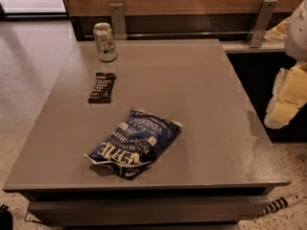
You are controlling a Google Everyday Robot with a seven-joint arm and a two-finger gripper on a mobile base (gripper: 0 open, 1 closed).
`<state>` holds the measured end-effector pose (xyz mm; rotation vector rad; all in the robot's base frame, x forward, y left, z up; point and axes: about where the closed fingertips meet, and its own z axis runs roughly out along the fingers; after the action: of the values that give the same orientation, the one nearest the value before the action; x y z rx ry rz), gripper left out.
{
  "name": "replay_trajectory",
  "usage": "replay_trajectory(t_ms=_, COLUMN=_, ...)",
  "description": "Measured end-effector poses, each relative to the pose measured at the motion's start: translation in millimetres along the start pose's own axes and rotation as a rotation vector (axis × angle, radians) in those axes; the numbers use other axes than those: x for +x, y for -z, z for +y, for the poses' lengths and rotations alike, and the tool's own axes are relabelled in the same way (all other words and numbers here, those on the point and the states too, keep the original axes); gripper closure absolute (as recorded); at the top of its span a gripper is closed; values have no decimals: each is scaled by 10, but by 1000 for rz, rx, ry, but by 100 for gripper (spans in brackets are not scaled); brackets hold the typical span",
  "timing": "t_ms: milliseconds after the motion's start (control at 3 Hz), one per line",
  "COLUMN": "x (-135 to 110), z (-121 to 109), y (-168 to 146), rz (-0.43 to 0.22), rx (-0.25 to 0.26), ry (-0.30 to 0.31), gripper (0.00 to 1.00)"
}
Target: Knock 7up can over
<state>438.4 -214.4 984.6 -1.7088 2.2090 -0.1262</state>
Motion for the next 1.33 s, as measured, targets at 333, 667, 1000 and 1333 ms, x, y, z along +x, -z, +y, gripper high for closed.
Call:
replay_trajectory(t_ms=333, x=-5, z=-7, y=-2, rz=-3, rx=2, ry=-1, gripper=0)
replay_trajectory(t_ms=667, x=-122, z=-205, y=-69, rz=-78, rx=57, ry=-24, gripper=0)
replay_trajectory(t_ms=1000, x=-327, z=-435, y=-244, rz=-232, rx=110, ry=-64, gripper=0)
replay_trajectory(t_ms=1333, x=-569, z=-610, y=-515, rz=-428, rx=136, ry=-87, gripper=0)
